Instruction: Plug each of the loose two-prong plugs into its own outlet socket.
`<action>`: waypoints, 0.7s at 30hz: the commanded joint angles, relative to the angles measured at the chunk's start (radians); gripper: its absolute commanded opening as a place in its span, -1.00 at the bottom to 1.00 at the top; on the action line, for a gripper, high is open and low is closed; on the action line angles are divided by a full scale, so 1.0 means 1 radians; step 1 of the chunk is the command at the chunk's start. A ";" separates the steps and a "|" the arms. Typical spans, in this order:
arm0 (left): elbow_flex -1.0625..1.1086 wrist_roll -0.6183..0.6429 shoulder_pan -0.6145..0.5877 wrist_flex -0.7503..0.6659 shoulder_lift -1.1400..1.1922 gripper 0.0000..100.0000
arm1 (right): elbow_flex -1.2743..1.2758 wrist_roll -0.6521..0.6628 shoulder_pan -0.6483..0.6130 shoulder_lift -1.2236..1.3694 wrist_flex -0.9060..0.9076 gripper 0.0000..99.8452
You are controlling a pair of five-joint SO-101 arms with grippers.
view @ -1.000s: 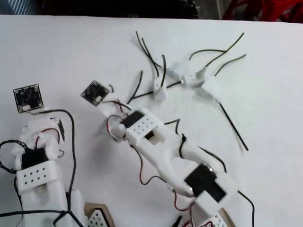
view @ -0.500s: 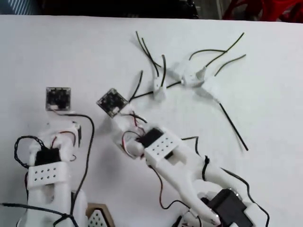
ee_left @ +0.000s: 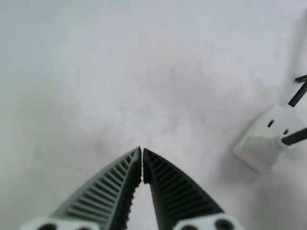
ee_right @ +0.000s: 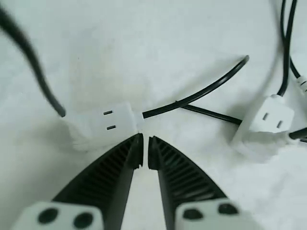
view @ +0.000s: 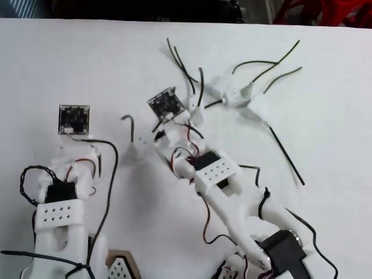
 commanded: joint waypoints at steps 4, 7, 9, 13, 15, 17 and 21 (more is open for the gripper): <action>0.015 0.014 0.012 -0.032 -0.117 -0.95 | 0.054 -0.100 0.010 -0.200 -0.007 -0.97; 0.083 0.009 0.016 -0.032 -0.249 -0.94 | 0.106 -0.104 0.013 -0.300 -0.005 -0.97; 0.129 0.009 0.016 -0.028 -0.348 -0.94 | 0.130 -0.106 0.013 -0.341 -0.005 -0.97; 0.212 0.009 0.018 -0.012 -0.524 -0.94 | 0.163 -0.107 0.013 -0.389 -0.005 -0.97; 0.236 0.009 0.018 0.031 -0.608 -0.92 | 0.180 -0.107 0.013 -0.415 -0.007 -0.97; 0.259 0.011 0.018 0.074 -0.691 -0.87 | 0.199 -0.107 0.013 -0.455 -0.007 -0.97; 0.321 0.014 0.018 0.123 -0.857 -0.81 | 0.253 -0.109 0.010 -0.564 -0.008 -0.97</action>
